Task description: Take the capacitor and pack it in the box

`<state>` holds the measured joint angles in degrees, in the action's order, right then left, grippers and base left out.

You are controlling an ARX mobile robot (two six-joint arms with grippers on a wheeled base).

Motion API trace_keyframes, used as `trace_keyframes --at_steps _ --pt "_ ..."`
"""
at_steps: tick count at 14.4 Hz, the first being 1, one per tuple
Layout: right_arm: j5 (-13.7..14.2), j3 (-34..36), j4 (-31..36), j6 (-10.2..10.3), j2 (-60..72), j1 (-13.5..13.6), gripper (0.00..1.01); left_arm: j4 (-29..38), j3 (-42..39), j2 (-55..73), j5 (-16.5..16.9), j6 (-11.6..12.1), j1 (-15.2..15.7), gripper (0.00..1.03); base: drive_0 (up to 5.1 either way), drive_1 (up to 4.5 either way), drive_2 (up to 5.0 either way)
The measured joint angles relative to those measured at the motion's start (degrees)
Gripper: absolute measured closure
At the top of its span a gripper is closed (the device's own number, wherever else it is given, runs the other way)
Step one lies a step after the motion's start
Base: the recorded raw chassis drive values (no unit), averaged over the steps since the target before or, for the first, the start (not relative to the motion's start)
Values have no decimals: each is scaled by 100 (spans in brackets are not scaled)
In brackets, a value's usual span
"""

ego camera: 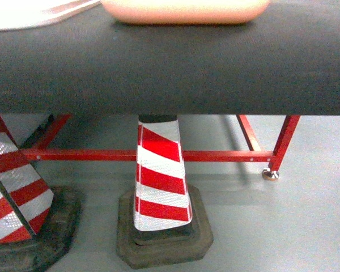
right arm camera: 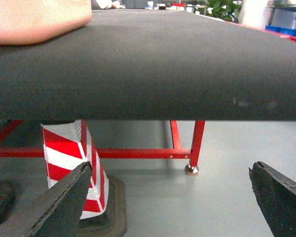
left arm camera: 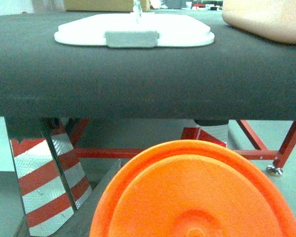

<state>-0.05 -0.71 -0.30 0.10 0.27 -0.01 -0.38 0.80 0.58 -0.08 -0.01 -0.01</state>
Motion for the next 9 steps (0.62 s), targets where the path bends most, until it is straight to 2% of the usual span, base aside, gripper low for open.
trace_keyframes --at_steps 9 --pt "4 0 2 0 0 0 3 -4 0 0 9 2 0 60 0 0 0"
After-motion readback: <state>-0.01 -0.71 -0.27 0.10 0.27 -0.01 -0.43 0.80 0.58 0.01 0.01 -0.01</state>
